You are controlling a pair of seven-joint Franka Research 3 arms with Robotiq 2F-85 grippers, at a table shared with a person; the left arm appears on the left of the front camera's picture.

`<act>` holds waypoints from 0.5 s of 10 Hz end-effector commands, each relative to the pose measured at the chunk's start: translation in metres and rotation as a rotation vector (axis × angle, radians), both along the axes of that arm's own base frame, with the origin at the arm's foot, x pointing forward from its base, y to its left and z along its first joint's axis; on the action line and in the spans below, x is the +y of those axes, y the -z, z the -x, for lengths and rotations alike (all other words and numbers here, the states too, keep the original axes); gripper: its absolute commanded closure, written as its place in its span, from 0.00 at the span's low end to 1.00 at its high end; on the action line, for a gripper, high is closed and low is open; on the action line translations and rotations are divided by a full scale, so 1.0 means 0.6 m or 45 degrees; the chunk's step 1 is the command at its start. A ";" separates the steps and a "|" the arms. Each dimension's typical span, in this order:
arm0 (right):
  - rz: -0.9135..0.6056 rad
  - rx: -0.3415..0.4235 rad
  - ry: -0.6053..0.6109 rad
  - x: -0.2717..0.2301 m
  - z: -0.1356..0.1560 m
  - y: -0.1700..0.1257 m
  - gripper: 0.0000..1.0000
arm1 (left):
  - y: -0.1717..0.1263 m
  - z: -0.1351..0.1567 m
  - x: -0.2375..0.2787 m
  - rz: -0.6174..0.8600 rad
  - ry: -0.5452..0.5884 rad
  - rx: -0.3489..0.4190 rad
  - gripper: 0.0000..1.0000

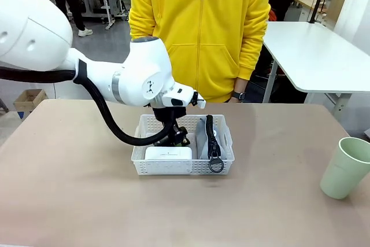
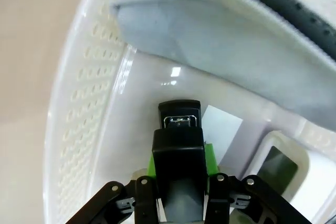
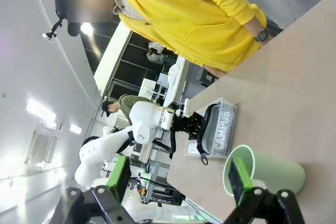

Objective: Efficiently arrange items inside the basket to fit them all.
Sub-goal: Pick up the Stapler and place it inside the Organizing basket.

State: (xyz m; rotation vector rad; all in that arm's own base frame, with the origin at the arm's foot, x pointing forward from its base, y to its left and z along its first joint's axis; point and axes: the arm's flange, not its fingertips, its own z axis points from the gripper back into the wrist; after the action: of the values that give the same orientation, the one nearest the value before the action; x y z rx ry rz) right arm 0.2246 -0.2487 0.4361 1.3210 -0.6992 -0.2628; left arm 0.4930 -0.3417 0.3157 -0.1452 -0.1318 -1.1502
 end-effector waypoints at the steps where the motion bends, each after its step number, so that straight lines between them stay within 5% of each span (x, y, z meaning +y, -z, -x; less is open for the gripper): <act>1: 0.000 -0.046 0.003 -0.001 -0.004 -0.002 0.00 | 0.000 -0.005 -0.005 -0.067 -0.044 -0.069 0.63; 4: 0.000 -0.046 0.003 -0.001 -0.004 -0.002 0.00 | 0.000 -0.005 -0.002 -0.075 -0.052 -0.095 0.63; 5: 0.000 -0.046 0.003 -0.001 -0.004 -0.002 0.00 | 0.000 -0.005 -0.001 -0.096 -0.042 -0.103 0.06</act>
State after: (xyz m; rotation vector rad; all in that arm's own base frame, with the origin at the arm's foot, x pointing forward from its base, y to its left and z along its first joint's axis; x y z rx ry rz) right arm 0.2246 -0.2487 0.4361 1.3210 -0.6992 -0.2628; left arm 0.4959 -0.3424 0.3154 -0.0657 -0.1506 -1.1388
